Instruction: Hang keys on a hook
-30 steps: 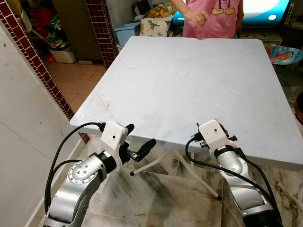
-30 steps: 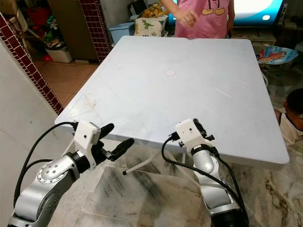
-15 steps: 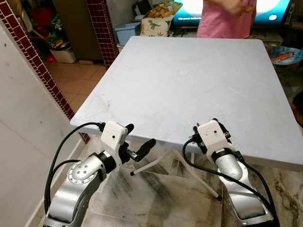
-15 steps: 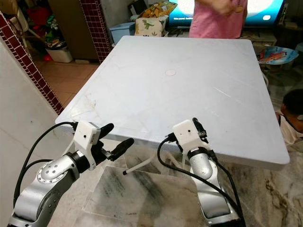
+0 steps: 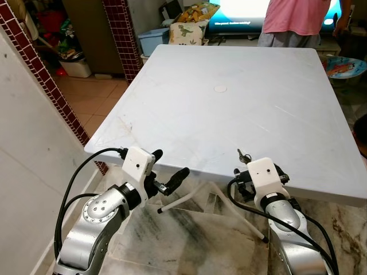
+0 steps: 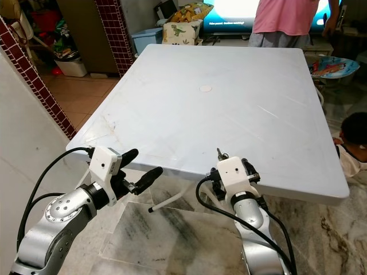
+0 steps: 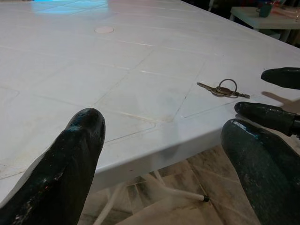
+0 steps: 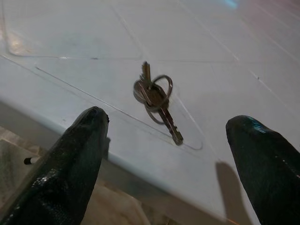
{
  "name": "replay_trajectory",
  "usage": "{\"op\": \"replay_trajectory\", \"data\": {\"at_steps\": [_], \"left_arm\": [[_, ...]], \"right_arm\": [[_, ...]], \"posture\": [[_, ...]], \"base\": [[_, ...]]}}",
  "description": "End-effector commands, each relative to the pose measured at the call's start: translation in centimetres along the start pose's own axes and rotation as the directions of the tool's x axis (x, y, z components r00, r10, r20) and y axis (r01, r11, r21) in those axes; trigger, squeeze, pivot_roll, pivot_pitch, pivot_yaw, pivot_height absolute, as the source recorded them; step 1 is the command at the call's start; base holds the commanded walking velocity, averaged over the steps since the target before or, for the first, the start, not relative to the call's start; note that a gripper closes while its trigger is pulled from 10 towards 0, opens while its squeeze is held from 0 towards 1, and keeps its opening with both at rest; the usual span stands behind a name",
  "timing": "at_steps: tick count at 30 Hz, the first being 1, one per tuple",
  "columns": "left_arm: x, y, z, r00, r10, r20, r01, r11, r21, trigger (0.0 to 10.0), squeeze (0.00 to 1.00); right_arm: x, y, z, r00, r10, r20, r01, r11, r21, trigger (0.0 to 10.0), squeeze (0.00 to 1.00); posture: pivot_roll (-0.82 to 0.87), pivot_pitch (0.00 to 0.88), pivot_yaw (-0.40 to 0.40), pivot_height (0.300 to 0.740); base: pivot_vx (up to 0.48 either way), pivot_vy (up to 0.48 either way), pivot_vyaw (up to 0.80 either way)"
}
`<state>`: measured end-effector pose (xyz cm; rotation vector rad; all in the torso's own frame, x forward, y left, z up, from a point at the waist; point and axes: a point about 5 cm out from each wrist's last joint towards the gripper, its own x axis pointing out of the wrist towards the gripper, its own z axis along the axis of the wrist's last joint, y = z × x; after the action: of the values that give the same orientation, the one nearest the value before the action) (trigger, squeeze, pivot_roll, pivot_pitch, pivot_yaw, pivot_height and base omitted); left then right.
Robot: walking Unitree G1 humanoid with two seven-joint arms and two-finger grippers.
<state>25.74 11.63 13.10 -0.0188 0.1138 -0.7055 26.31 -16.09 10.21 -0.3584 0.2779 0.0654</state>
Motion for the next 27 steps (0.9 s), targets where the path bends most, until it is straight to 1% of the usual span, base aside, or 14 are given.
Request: {"op": "replay_trajectory", "data": {"at_steps": [1,5,7,9,10,12,19,21,22,23,24,25,26,27], "left_arm": [[-0.2,0.4,0.0,1.000,0.011,-0.004,-0.011,1.000,0.010,10.0,0.00],[-0.2,0.4,0.0,1.000,0.011,-0.004,-0.011,1.000,0.011,10.0,0.00],[-0.2,0.3,0.0,1.000,0.010,-0.004,-0.010,1.000,0.011,10.0,0.00],[-0.2,0.3,0.0,1.000,0.009,-0.004,-0.009,1.000,0.011,10.0,0.00],[-0.2,0.3,0.0,1.000,0.009,-0.004,-0.009,1.000,0.011,10.0,0.00],[-0.2,0.3,0.0,1.000,0.009,-0.003,-0.009,1.000,0.011,10.0,0.00],[-0.2,0.4,0.0,1.000,0.009,-0.004,-0.009,1.000,0.013,10.0,0.00],[-0.3,0.4,0.0,1.000,0.010,-0.004,-0.010,1.000,0.013,10.0,0.00],[-0.3,0.4,0.0,1.000,0.010,-0.006,-0.010,1.000,0.013,10.0,0.00],[-0.3,0.4,0.0,1.000,0.010,-0.006,-0.010,1.000,0.012,10.0,0.00],[-0.3,0.4,0.0,1.000,0.010,-0.006,-0.010,1.000,0.012,10.0,0.00],[-0.3,0.4,0.0,1.000,0.011,-0.006,-0.011,1.000,0.012,10.0,0.00],[-0.3,0.4,0.0,1.000,0.011,-0.006,-0.011,1.000,0.012,10.0,0.00],[-0.3,0.4,0.0,1.000,0.011,-0.007,-0.011,1.000,0.012,10.0,0.00]], "right_arm": [[0.3,0.2,0.0,1.000,0.018,-0.011,-0.018,0.999,0.032,10.0,0.00],[0.7,0.0,0.1,0.999,0.034,-0.014,-0.033,0.997,0.068,10.0,0.00],[0.9,-0.1,0.2,0.999,0.036,-0.012,-0.035,0.997,0.072,10.0,0.00],[1.3,-0.3,0.5,0.999,0.049,0.005,-0.050,0.993,0.106,10.0,0.00],[1.4,-0.3,0.5,0.999,0.049,0.004,-0.049,0.993,0.105,10.0,0.00],[1.5,-0.3,0.4,0.999,0.047,0.000,-0.047,0.993,0.109,10.0,0.00],[1.9,-0.1,0.0,0.997,0.067,-0.032,-0.061,0.982,0.180,10.0,0.00],[1.9,-0.1,-0.1,0.997,0.072,-0.038,-0.064,0.980,0.186,10.0,0.00],[2.0,0.0,-0.3,0.996,0.076,-0.048,-0.064,0.976,0.209,9.5,0.00],[2.0,0.1,-0.5,0.995,0.084,-0.058,-0.069,0.971,0.230,7.6,0.00],[2.0,0.1,-0.5,0.995,0.084,-0.058,-0.069,0.971,0.230,7.6,0.00],[2.0,0.1,-0.6,0.994,0.087,-0.059,-0.070,0.968,0.241,5.4,0.00],[2.0,0.1,-0.6,0.994,0.087,-0.059,-0.070,0.968,0.241,5.4,0.00],[2.0,0.1,-0.7,0.994,0.088,-0.060,-0.071,0.967,0.243,3.6,0.00]], "posture": [[0.04,0.023,0.108,0.740],[0.04,0.022,0.108,0.740],[0.04,0.022,0.108,0.740],[0.05,0.018,0.109,0.740],[0.05,0.018,0.109,0.740],[0.05,0.018,0.109,0.740],[0.05,0.019,0.108,0.740],[0.05,0.019,0.108,0.740],[0.05,0.019,0.108,0.740],[0.05,0.019,0.108,0.740],[0.05,0.019,0.108,0.740],[0.05,0.019,0.108,0.740],[0.05,0.019,0.108,0.740],[0.05,0.019,0.108,0.740]], "base": [[0.000,0.000,0.00],[0.000,0.000,0.00],[0.000,0.000,0.00],[0.000,0.000,0.00],[0.000,0.000,0.00],[0.000,0.000,0.00],[0.000,0.000,0.00],[0.000,0.000,0.00],[0.000,0.000,0.00],[0.000,0.000,0.00],[0.000,0.000,0.00],[0.000,0.000,0.00],[0.000,0.000,0.00],[0.000,0.000,0.00]]}}
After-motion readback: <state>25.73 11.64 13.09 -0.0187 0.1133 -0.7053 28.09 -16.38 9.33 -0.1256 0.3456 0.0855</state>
